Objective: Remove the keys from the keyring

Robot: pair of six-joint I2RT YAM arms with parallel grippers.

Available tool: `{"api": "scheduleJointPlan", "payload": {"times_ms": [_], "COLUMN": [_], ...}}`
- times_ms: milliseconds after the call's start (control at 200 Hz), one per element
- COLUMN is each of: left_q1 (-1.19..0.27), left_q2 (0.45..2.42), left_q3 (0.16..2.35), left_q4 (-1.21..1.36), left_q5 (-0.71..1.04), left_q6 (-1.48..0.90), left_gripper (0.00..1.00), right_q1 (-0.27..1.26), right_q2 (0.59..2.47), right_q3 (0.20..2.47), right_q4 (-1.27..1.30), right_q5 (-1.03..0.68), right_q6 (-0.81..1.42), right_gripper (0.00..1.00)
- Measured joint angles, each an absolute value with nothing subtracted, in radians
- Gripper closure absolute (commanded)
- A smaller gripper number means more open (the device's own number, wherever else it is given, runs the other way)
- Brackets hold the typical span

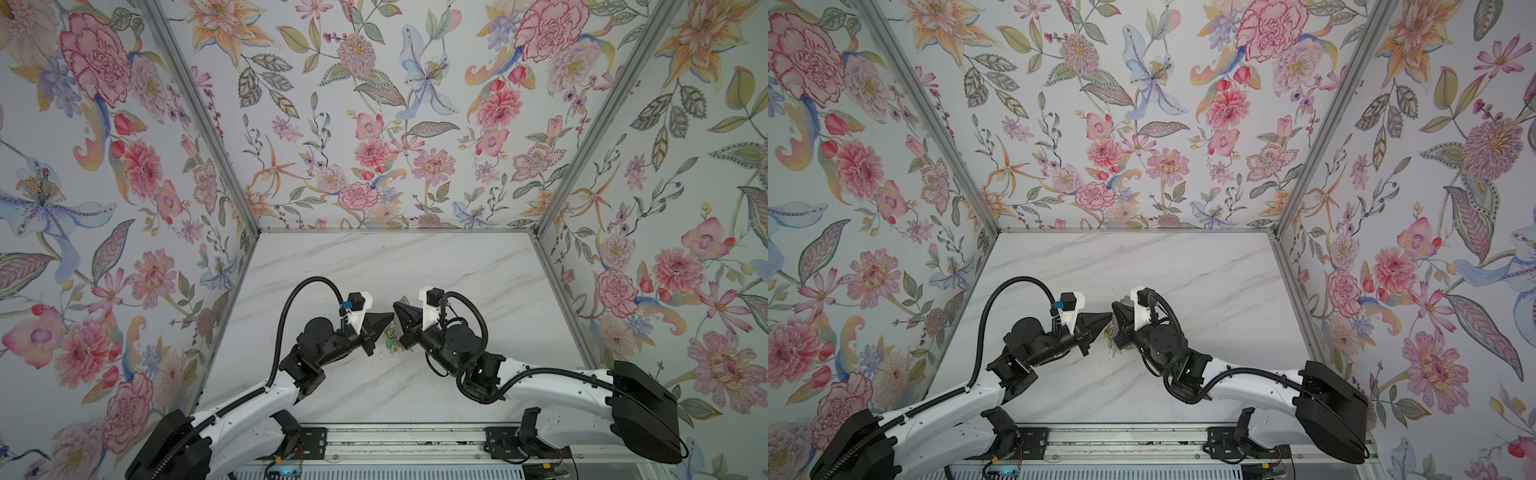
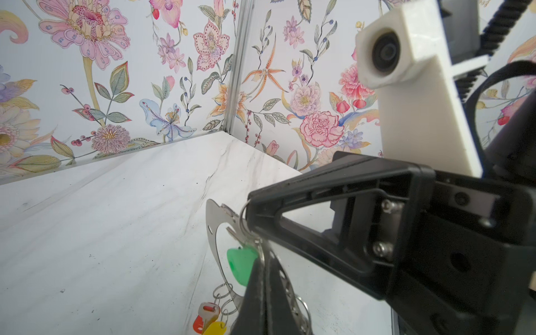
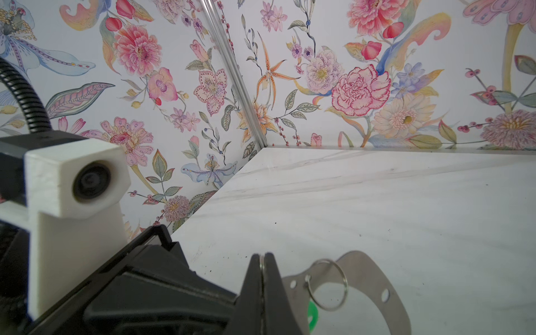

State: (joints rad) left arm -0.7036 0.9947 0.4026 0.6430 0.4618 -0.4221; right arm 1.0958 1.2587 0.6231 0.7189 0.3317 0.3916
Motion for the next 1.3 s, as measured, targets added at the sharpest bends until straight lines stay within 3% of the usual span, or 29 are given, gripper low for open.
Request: {"api": "scheduleJointPlan", "payload": {"times_ms": [175,475,816,1041,1296], "left_q1": [-0.713,-0.714,-0.714,-0.714,-0.714], "left_q2": [0.977,0.974,0.982,0.984,0.984], "left_q3": [0.444,0.483,0.485,0.464,0.460], "left_q4": [0.549,0.462,0.420,0.439,0.437], "left_q5": [0.452,0.496,0.520,0.544,0.567], "left_q6": [-0.363,-0.308,-0.295,-0.296,-0.295], "left_gripper": [1.00,1.00,1.00,1.00,1.00], "right_q1": [1.027,0.943,0.821,0.757,0.717], "right_q2": [1.200,1.126,1.122,1.216,1.261], "right_q3": [0.659,0.775,0.910,1.028,1.033], "right_q4": [0.565,0.248,-0.014,-0.270,-0.373], "right_q5": [0.163,-0.037,-0.220,-0.375,-0.543], "right_q6": [0.453,0.501,0.513,0.401,0.245], "right_gripper": [1.00,0.85,0.80,0.71,0.66]}}
